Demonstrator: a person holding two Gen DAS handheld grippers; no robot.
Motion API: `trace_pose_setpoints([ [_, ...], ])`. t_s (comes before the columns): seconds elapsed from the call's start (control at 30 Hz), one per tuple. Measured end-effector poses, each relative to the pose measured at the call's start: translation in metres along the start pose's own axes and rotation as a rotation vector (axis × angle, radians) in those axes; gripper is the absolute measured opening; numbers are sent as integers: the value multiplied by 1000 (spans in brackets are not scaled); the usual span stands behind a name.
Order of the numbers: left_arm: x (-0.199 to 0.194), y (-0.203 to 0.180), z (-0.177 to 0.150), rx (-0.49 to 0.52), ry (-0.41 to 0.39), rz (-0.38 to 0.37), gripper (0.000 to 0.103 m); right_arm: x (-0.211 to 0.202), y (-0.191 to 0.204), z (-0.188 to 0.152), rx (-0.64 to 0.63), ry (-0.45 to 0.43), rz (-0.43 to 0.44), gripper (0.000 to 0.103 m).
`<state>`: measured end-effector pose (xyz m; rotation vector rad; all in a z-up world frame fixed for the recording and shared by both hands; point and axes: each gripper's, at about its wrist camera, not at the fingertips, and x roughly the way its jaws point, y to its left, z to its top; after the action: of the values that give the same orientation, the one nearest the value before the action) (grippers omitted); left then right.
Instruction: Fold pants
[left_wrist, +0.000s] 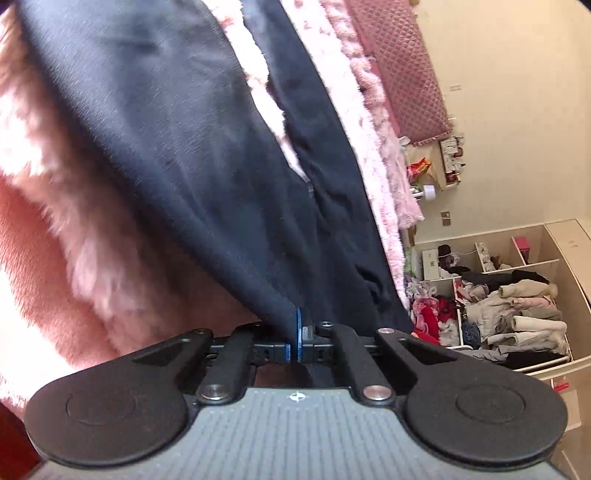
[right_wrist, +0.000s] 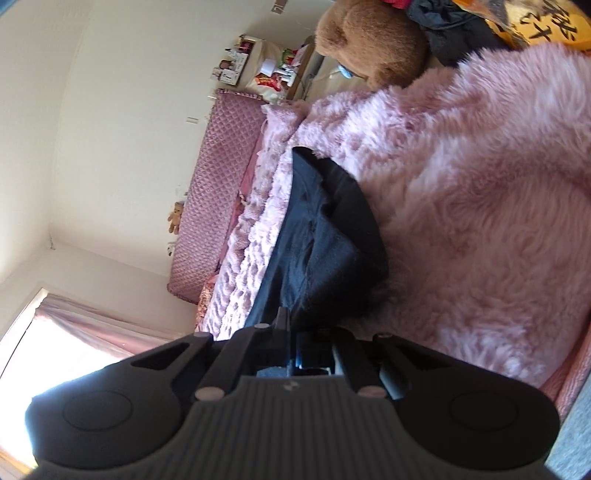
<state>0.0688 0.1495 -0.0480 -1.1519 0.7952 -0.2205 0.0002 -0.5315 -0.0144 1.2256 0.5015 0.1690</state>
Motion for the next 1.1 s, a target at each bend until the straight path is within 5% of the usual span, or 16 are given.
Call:
trace_pose_setpoints([
  [0.13,-4,-31,14,99,-64,-19,2,3,5,5,30,-13,71,0],
  [0.4,28,-72,45,133,-102,-34,2,38,30,35,23,-56,158,0],
  [0.7,99,-99,108,159,-56,29,2,134,34,80,50,-35,113,0],
  [0.93,164,-87,153,114,53,97,8,205,21,103,79,-15,34,0],
  [1.0,182,-79,164,88,110,96,31,218,18,110,104,-9,14,7],
  [1.07,200,-72,178,46,191,56,53,229,17,121,152,-8,33,47],
  [1.1,207,-69,183,10,214,41,56,234,19,127,171,-23,62,52],
])
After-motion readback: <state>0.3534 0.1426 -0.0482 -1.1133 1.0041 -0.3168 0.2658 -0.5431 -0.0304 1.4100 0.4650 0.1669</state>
